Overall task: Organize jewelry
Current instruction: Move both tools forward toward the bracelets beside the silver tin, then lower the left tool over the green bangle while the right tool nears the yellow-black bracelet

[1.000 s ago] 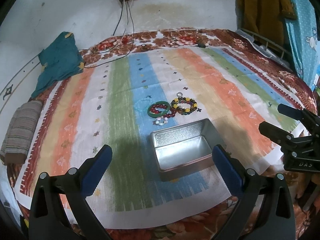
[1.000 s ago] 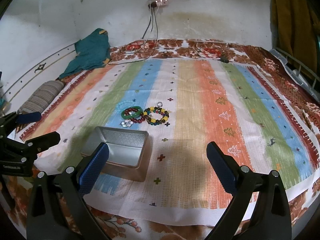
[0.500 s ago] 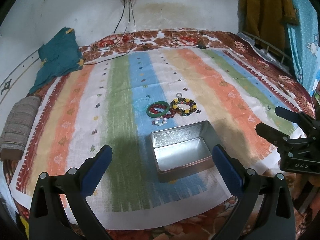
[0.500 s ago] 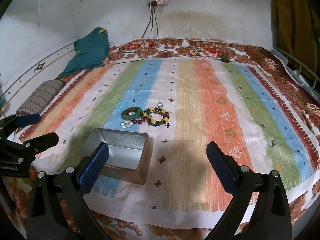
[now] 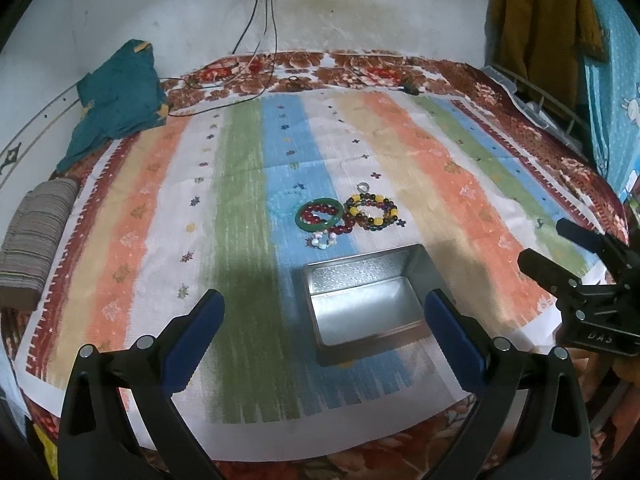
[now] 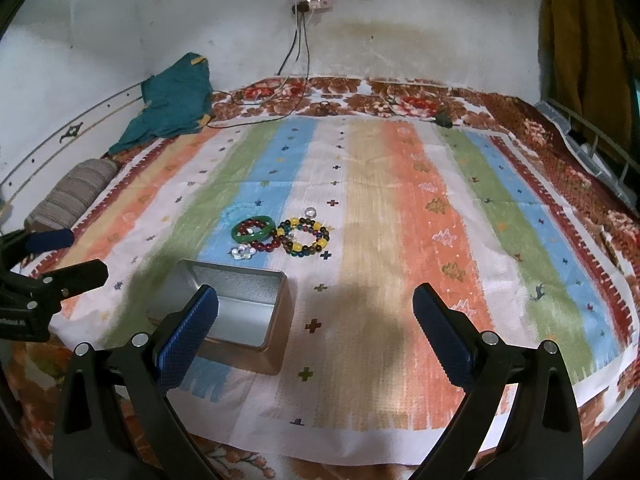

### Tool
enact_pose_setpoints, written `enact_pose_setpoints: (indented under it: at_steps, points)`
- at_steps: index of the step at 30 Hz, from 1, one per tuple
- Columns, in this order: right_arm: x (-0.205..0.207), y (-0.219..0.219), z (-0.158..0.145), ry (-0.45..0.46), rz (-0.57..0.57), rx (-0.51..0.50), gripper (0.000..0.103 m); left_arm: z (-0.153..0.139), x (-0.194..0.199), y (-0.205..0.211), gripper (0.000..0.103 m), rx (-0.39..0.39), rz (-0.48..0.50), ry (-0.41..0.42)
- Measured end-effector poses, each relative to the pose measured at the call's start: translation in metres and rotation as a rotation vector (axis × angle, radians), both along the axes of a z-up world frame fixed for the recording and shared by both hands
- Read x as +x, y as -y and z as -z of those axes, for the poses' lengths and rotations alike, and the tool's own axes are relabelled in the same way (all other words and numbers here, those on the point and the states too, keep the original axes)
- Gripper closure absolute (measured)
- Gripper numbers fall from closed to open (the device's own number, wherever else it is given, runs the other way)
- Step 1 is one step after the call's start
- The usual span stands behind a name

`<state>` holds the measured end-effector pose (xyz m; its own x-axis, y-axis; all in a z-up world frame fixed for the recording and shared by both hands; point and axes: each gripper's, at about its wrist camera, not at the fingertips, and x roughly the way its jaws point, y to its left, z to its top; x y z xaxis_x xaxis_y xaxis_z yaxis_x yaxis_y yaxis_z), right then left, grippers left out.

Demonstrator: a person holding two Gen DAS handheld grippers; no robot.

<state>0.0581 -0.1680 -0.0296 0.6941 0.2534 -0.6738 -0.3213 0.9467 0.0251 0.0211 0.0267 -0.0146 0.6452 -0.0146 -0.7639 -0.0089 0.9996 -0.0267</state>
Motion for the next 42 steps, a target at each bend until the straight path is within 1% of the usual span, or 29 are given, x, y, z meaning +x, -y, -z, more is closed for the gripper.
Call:
enact_pose_setpoints:
  at_steps: [4, 10, 13, 16, 19, 20, 21, 24, 28, 31, 33, 37, 39, 42]
  points:
    - [0.006, -0.002, -0.001, -0.007, -0.002, -0.002, 0.004, -0.002, -0.001, 0.002, 0.005, 0.008, 0.006, 0.027]
    - [0.010, -0.004, 0.001, -0.013, -0.003, -0.031, 0.004, -0.004, 0.014, -0.004, 0.005, 0.018, -0.028, 0.017]
    - [0.011, -0.006, 0.000, -0.003, 0.006, -0.058, 0.004, -0.007, 0.019, -0.004, 0.005, 0.013, -0.016, 0.018]
    - [0.017, -0.006, -0.002, 0.007, 0.013, -0.056, 0.004, -0.008, 0.023, -0.004, 0.005, 0.023, -0.013, 0.018]
    - [0.027, -0.008, -0.003, 0.003, 0.024, -0.056, 0.004, -0.005, 0.029, -0.006, 0.005, -0.002, -0.010, -0.007]
    - [0.029, -0.008, -0.002, -0.005, 0.022, -0.052, 0.004, -0.002, 0.032, -0.007, 0.005, -0.025, 0.000, -0.023]
    - [0.031, -0.008, -0.002, -0.018, 0.017, -0.041, 0.004, -0.001, 0.034, -0.008, 0.005, -0.031, 0.006, -0.034]
    - [0.039, -0.006, 0.000, -0.042, 0.017, -0.023, 0.004, 0.002, 0.040, -0.008, 0.005, -0.010, -0.002, -0.045]
    - [0.048, -0.006, 0.001, -0.055, 0.024, -0.004, 0.004, 0.002, 0.048, -0.010, 0.005, 0.018, -0.044, -0.049]
    - [0.056, -0.005, 0.003, -0.081, 0.020, 0.028, 0.004, 0.002, 0.056, -0.013, 0.005, 0.037, -0.076, -0.054]
    - [0.060, -0.005, 0.005, -0.091, 0.024, 0.033, 0.004, 0.004, 0.061, -0.017, 0.005, 0.039, -0.091, -0.058]
    - [0.070, -0.007, 0.007, -0.099, 0.038, 0.022, 0.004, 0.006, 0.071, -0.026, 0.005, 0.000, -0.104, -0.070]
    - [0.074, -0.006, 0.009, -0.108, 0.050, 0.024, 0.004, 0.007, 0.076, -0.029, 0.005, -0.004, -0.118, -0.073]
    - [0.083, -0.005, 0.012, -0.134, 0.061, 0.045, 0.004, 0.013, 0.084, -0.029, 0.006, -0.021, -0.101, -0.110]
